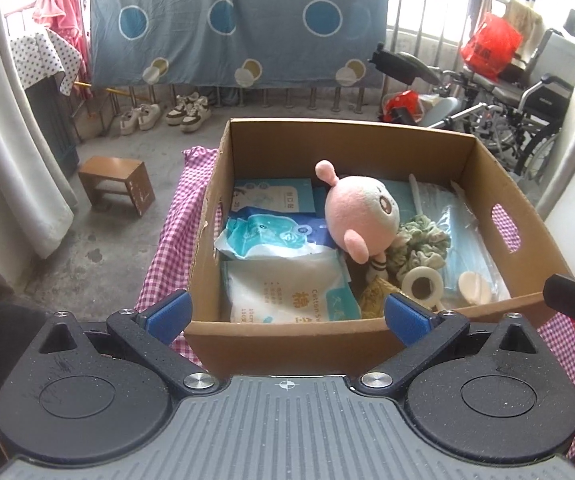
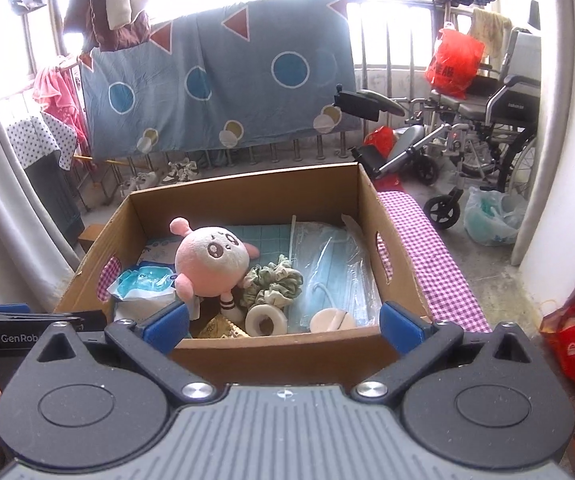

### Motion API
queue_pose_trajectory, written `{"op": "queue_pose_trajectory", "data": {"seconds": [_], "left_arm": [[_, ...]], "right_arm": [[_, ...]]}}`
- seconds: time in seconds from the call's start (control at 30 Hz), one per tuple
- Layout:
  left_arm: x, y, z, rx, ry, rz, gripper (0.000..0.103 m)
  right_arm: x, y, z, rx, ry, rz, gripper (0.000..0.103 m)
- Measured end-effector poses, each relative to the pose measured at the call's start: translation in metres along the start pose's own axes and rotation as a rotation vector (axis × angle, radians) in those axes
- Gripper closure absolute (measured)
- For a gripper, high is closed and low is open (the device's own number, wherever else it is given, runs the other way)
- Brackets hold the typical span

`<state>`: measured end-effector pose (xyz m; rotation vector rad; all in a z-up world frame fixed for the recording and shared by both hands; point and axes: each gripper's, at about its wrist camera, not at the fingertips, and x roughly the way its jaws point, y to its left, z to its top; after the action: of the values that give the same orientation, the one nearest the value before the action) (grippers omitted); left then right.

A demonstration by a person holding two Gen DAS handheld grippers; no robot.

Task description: Organize soft objects

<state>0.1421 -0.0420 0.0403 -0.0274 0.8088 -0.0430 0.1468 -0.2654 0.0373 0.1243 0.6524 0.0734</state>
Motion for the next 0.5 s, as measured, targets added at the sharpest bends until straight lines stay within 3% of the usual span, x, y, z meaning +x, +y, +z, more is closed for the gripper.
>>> {"op": "queue_pose_trajectory", "data": {"seconds": [0.27, 0.5], "left_arm": [[0.002, -0.016, -0.002, 0.032, 0.012, 0.077, 0.0], [-0.001, -0.021, 0.0, 0.039, 0.005, 0.085, 0.0]], "right_arm": [[0.017, 0.01, -0.003, -0.032, 0.058, -0.015, 0.0], [0.025, 0.011, -0.005, -0.038, 0.086, -0.024, 0.0]]}}
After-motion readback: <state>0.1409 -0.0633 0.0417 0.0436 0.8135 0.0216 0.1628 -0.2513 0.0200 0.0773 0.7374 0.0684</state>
